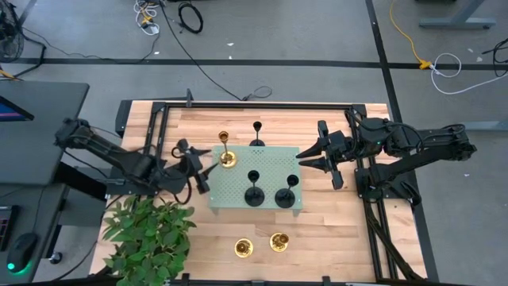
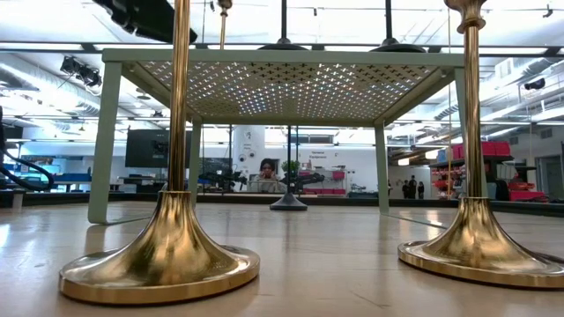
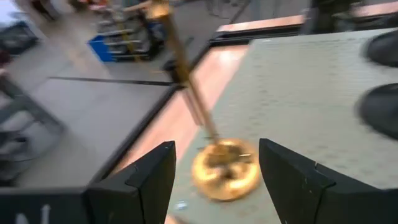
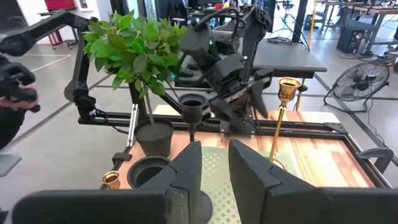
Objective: Pick & Place candle stick holders
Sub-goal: Put the black candle holder aligned with the golden candle holder on the shelf
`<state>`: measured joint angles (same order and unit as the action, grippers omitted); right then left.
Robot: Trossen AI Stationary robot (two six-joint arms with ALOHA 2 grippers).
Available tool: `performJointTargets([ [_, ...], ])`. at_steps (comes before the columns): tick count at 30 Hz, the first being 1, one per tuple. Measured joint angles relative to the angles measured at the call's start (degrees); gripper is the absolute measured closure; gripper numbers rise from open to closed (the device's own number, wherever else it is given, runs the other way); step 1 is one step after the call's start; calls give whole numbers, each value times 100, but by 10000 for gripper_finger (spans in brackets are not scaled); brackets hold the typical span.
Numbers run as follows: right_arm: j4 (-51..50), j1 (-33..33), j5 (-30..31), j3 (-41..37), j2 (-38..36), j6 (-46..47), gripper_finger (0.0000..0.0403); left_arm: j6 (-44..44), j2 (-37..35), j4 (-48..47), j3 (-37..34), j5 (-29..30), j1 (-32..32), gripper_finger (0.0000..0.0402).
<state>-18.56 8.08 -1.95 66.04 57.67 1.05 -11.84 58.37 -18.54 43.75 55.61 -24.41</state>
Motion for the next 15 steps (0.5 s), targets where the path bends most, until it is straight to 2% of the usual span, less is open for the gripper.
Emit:
performJointTargets([
  [3,1,2,0,0,2,-4,324,101,-40,-56,0,231,215,172],
  [8,2,0,0,0,2,-5,324,224,-37,-241,0,174,913,172],
  [11,1,1,1,0,2,-6,324,215,-35,-456,0,26,1433,172],
  [15,2,2,0,0,2,-8,324,211,-35,-508,0,-471,2108,172],
])
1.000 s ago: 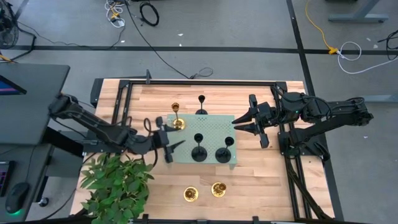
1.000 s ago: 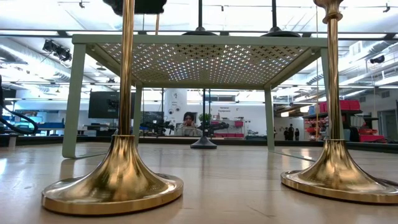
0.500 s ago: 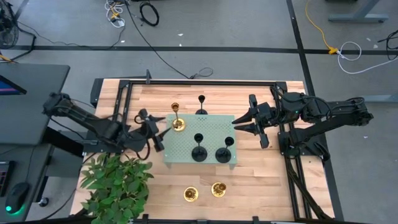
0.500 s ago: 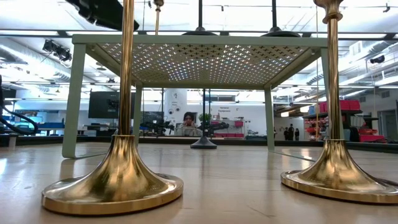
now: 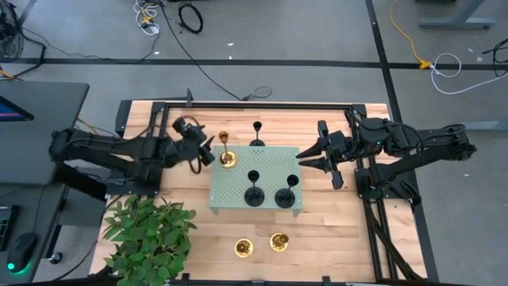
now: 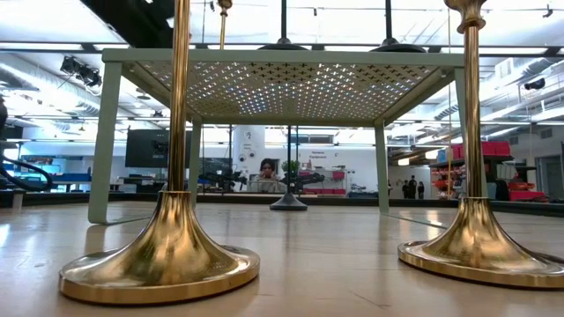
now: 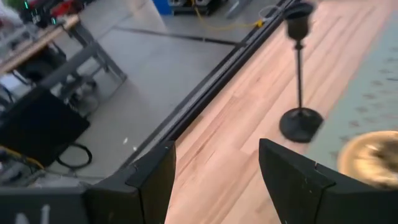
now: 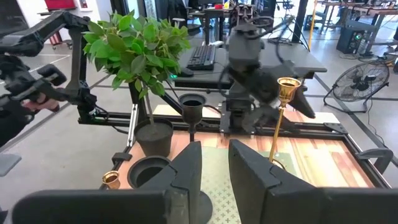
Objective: Pick & Place candle stick holders
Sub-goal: Put the black candle holder aligned with the golden candle holder on the shelf
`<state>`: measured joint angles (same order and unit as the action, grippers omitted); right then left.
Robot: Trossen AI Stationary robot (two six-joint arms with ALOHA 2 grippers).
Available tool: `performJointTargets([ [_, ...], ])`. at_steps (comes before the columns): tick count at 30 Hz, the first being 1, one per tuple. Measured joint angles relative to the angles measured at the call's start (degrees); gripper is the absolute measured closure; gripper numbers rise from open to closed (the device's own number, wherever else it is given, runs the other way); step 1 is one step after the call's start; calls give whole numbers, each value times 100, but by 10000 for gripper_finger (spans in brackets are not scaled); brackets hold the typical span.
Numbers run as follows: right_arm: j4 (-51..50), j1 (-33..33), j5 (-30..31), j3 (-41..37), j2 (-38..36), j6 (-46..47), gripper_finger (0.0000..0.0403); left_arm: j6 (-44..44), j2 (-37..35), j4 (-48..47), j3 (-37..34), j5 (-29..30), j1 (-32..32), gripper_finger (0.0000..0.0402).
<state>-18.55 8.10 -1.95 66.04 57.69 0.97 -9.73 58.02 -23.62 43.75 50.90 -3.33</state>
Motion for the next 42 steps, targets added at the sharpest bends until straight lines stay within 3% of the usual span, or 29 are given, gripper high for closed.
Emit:
performJointTargets([
  [3,0,-2,1,0,-1,-38,324,167,4,156,-7,-369,439,172],
  [13,0,-2,2,0,-1,-47,324,1083,6,2108,-825,-1751,1625,172],
  [22,0,-1,1,0,0,-105,324,1643,9,4773,-1712,-3546,2349,172],
  [28,2,0,2,0,0,-185,324,1561,48,5468,-2126,-3850,2695,173],
  [34,4,-1,2,0,0,-207,324,1522,622,6353,-2172,-4742,2873,173],
  [42,2,-2,2,0,0,-195,324,1478,1695,7454,-2168,-5182,3061,173],
])
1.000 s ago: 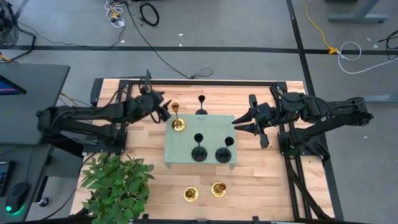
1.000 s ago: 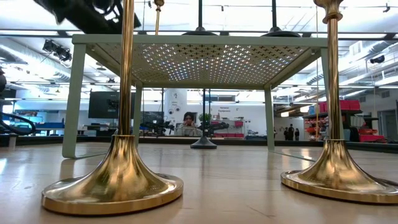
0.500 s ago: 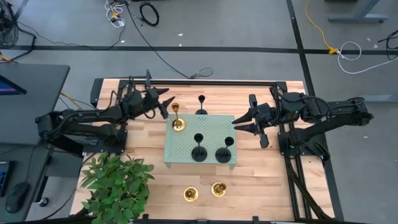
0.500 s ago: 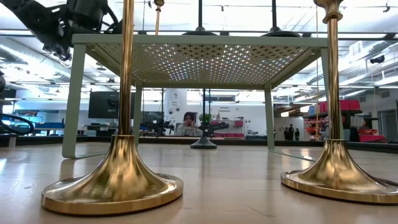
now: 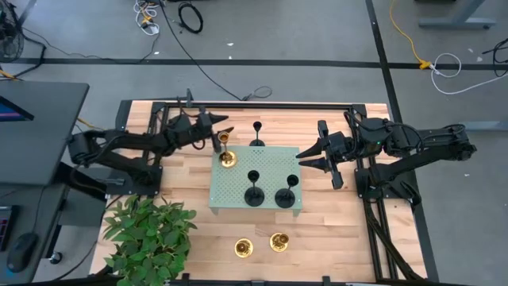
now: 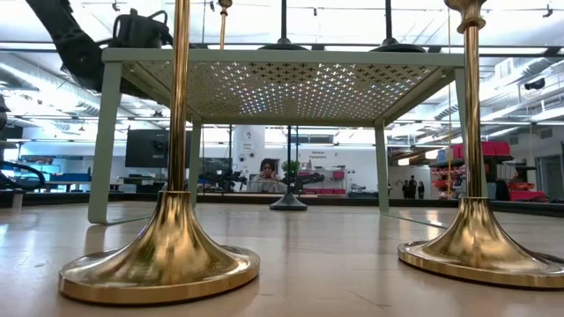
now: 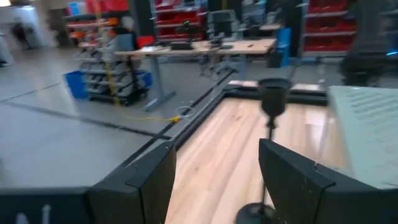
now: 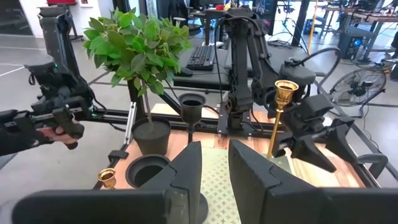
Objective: Pick & Place candle stick holders
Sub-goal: Put the black candle holder aligned with the golden candle holder on the shelf
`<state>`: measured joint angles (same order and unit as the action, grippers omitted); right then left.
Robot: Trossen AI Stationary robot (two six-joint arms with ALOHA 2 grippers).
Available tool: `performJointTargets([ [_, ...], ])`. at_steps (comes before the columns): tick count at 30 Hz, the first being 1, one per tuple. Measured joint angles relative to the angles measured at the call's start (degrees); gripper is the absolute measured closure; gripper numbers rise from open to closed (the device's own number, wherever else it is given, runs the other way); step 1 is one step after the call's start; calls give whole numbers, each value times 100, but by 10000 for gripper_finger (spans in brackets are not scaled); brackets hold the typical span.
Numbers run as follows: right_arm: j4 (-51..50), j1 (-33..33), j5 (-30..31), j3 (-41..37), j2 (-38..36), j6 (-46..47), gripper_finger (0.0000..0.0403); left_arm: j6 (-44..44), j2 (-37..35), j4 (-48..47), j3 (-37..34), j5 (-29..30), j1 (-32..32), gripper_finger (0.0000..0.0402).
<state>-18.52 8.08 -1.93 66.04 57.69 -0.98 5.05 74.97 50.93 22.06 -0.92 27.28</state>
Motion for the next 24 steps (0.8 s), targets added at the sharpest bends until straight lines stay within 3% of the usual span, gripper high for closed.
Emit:
performJointTargets([
  [9,0,1,0,0,0,-56,324,-142,453,967,10,-569,183,197],
  [24,-2,1,0,0,-2,-59,324,-110,1238,951,550,-1061,259,207],
])
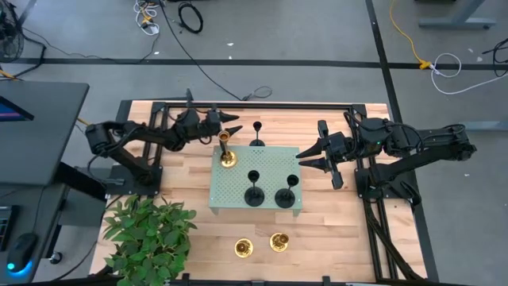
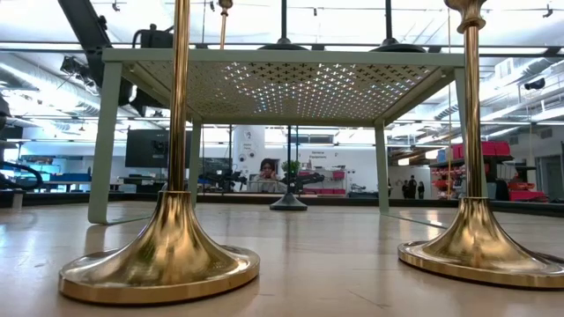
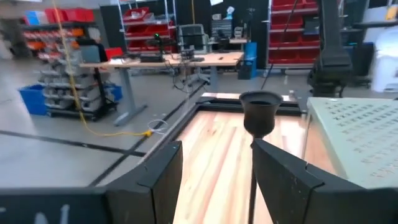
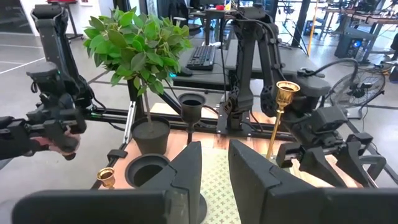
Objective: Pick & Place candle stick holders
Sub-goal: Put the black candle holder aligned with the golden candle holder on the shelf
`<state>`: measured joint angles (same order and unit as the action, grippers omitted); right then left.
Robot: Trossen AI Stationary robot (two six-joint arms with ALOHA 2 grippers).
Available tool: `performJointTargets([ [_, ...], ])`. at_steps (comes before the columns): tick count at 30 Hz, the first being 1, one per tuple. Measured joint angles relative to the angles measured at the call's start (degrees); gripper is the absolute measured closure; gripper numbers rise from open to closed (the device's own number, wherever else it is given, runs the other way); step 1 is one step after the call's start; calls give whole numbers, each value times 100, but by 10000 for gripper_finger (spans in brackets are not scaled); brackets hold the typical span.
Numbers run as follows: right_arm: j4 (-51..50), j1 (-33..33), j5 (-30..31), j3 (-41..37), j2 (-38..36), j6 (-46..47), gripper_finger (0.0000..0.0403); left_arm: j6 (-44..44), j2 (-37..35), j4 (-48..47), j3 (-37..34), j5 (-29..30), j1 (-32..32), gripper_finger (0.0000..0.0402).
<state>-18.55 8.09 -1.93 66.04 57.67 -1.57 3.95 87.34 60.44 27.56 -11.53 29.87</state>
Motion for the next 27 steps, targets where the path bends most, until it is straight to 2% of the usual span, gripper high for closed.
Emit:
performJointTargets([
  [5,-2,-1,0,0,2,-7,324,8,177,20,195,-885,13,207],
  [10,-4,-1,6,0,0,-45,324,78,352,33,307,-938,66,207],
  [17,-13,1,178,0,1,-62,324,-31,601,5,593,-1421,85,207],
  [27,-59,1,299,-7,1,-70,324,-222,1019,-34,1015,-1432,76,207],
])
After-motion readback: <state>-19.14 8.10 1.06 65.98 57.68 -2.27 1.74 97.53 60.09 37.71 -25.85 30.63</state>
